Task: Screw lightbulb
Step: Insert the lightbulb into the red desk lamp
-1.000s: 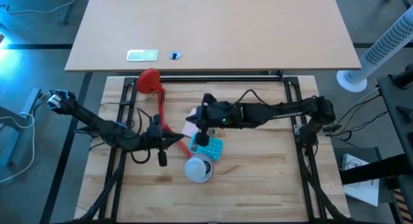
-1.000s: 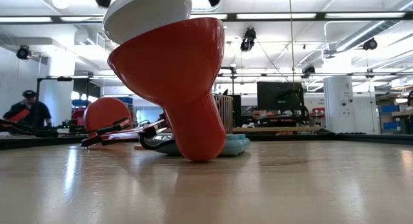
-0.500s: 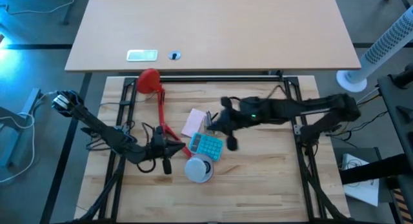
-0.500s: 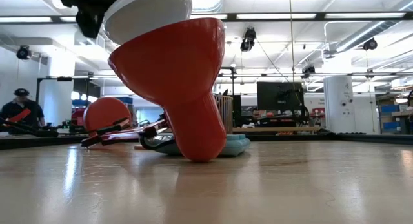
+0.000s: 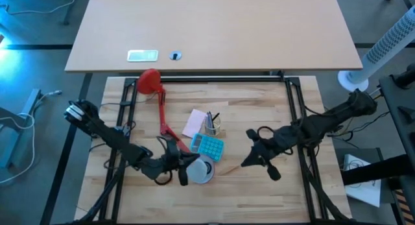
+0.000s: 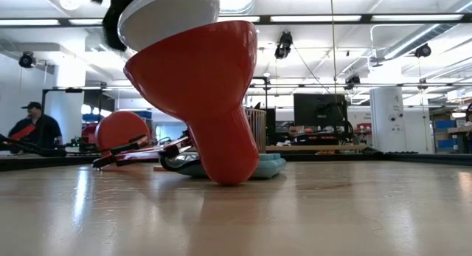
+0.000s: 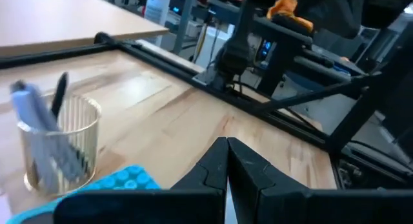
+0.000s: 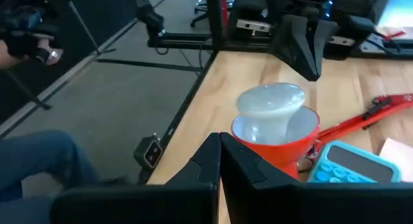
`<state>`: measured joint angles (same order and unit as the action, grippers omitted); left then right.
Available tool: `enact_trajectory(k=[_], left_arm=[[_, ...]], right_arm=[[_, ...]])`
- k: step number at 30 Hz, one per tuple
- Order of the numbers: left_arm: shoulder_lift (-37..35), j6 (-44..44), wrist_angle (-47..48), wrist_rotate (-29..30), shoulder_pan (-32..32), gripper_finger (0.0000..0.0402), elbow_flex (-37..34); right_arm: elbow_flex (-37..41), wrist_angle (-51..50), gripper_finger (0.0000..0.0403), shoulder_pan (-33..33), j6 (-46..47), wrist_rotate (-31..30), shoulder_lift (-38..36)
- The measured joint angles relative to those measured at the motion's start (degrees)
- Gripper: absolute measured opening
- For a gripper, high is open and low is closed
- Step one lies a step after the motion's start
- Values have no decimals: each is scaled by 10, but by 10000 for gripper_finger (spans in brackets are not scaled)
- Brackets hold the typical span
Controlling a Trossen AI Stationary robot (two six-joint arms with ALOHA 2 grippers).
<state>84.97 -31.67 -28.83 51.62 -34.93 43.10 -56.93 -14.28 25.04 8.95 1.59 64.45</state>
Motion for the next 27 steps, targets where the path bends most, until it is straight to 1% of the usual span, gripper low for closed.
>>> enact_trajectory(k=[4,6,8,11,14,17,21,24,27], left_arm=[[31,83,2,0,-18,0,47],[42,127,5,0,-34,0,70],[52,159,19,11,-54,0,88],[63,188,43,33,-86,0,108],[65,182,45,34,-108,0,113],[65,156,44,8,-111,0,111],[65,121,42,-18,-96,0,107],[65,125,39,-20,-86,0,107],[65,135,35,-20,-82,0,107]], right_arm=[[0,2,0,0,-22,-5,16],[-2,1,0,-2,-42,-37,31],[-10,2,0,-3,-38,-76,39],[-21,8,0,-1,-48,-93,37],[-28,11,0,2,-59,-111,26],[-29,15,0,6,-69,-145,1],[-17,16,0,6,-69,-178,-16],[-9,13,0,6,-74,-195,-13],[-5,13,0,6,-74,-198,-5]])
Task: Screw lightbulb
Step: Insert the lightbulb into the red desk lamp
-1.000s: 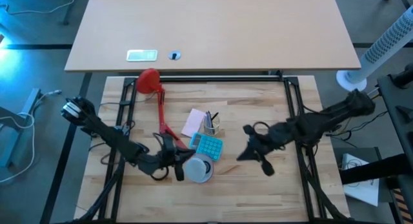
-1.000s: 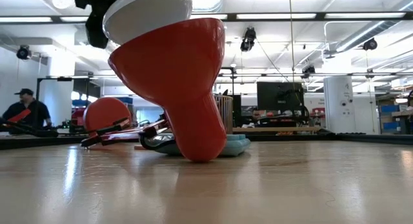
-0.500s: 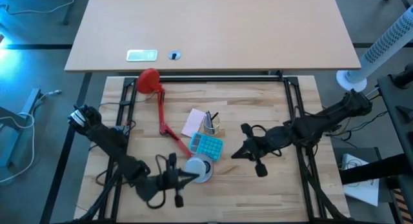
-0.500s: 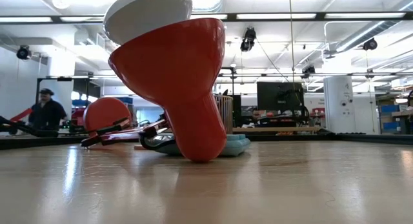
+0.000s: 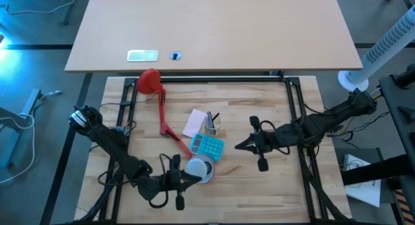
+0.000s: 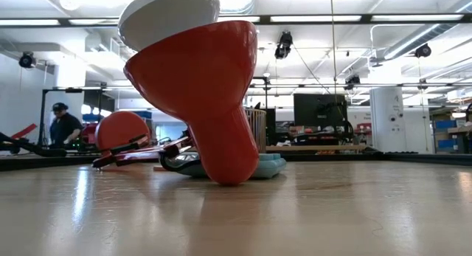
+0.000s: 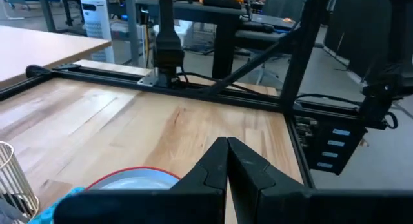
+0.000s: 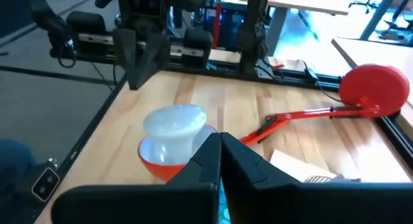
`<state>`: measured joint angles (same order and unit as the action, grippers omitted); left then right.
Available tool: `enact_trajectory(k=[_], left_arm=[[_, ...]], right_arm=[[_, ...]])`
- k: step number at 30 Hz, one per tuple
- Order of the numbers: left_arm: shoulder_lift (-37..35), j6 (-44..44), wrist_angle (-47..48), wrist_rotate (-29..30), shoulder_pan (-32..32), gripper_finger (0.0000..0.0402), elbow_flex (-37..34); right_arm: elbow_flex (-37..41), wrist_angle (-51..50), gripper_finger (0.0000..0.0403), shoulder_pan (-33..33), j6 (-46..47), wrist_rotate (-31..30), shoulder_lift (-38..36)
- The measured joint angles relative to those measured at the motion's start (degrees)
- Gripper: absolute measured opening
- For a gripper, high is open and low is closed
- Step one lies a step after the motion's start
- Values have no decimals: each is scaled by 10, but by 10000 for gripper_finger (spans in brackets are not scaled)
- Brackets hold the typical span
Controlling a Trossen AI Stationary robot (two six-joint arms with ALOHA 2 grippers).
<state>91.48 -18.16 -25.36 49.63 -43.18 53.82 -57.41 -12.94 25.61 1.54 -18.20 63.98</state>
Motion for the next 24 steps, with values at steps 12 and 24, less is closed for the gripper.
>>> enact_trajectory(k=[12,24], left_arm=[[25,15,3,-27,-10,0,-1],[14,-5,45,-10,-88,0,-11]], right_arm=[[5,117,0,0,-9,-30,87],[-39,167,0,0,49,-69,203]])
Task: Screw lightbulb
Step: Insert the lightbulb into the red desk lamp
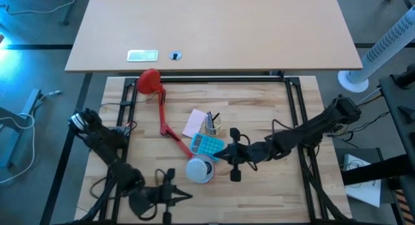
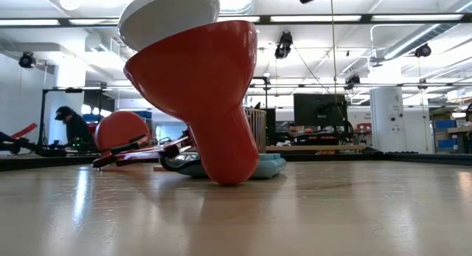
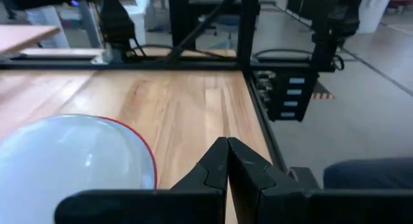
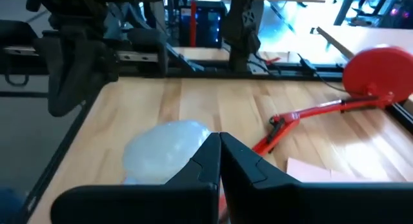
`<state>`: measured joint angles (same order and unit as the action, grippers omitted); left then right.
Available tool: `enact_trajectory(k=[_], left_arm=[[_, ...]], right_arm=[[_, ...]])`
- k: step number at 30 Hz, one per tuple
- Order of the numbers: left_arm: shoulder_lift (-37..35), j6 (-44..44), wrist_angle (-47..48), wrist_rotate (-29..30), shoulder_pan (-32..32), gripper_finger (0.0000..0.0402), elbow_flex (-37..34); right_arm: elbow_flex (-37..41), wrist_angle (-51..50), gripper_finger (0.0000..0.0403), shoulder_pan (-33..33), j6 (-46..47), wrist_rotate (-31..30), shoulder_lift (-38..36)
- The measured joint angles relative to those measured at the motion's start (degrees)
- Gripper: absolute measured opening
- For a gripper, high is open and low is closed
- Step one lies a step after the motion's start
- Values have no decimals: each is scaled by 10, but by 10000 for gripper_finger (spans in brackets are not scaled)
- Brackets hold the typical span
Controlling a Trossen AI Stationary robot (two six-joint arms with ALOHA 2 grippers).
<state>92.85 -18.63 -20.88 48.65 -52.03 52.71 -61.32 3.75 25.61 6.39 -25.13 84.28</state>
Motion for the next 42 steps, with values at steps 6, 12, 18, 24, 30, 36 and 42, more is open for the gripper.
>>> enact_trajectory(k=[6,12,18,24,30,36,42], left_arm=[[-30,-107,123,108,-81,0,0],[-33,-322,321,98,-110,15,0],[-49,-362,380,102,-122,57,0],[-68,-340,390,76,-126,100,0],[-62,-307,353,58,-128,79,-16],[-60,-185,129,82,-109,9,-105],[-60,-31,-175,8,-46,1,-207]], right_arm=[[-66,-4,0,-4,-8,-10,56],[-129,-7,0,-24,-9,-9,114],[-173,-50,0,-43,2,-1,145],[-181,-51,0,-60,4,1,149],[-181,-43,0,-77,28,1,156],[-181,-40,0,-89,31,38,178],[-181,-55,0,-88,33,62,174]])
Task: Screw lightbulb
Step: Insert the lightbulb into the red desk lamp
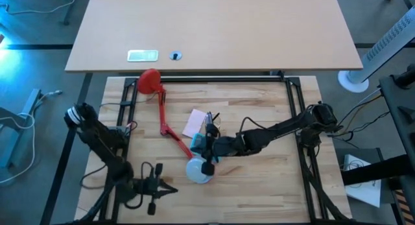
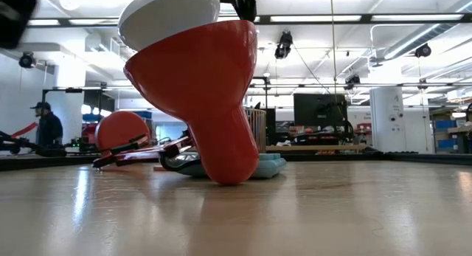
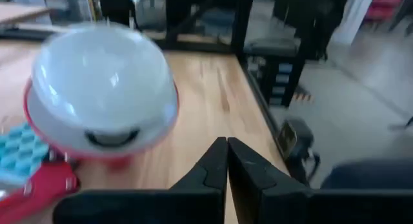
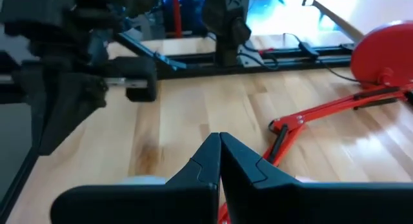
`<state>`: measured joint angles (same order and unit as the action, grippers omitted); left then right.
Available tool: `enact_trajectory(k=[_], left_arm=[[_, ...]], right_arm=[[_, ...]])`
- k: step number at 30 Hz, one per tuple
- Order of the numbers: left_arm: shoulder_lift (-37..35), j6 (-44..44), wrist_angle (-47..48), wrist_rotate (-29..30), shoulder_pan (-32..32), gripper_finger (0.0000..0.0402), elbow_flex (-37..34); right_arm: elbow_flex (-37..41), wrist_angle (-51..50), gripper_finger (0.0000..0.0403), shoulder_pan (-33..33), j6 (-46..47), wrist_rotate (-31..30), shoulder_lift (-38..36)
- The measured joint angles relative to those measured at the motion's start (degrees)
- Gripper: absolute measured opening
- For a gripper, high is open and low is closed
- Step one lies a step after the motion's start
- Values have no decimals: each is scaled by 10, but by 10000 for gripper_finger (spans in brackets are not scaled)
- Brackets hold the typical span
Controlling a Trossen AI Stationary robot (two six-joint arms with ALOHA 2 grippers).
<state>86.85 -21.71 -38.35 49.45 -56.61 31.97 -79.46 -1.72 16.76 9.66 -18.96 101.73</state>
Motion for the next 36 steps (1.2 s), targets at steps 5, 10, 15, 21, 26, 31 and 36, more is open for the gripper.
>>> enact_trajectory(k=[5,10,15,21,26,31,36], left_arm=[[0,59,-33,-55,32,0,-1],[7,61,-9,-61,43,0,11],[12,66,-10,-74,73,0,0],[32,69,-9,-129,105,0,1],[52,76,-11,-126,120,0,15],[67,71,-11,-116,136,0,25],[67,58,-11,-116,146,0,23]], right_arm=[[0,-48,0,1,41,0,-1],[1,-64,0,9,55,0,2],[1,-62,0,7,63,-4,4],[1,-62,0,6,64,-6,5],[2,-67,0,6,78,-6,9],[4,-86,0,9,109,-6,19],[4,-89,0,19,116,-8,19]])
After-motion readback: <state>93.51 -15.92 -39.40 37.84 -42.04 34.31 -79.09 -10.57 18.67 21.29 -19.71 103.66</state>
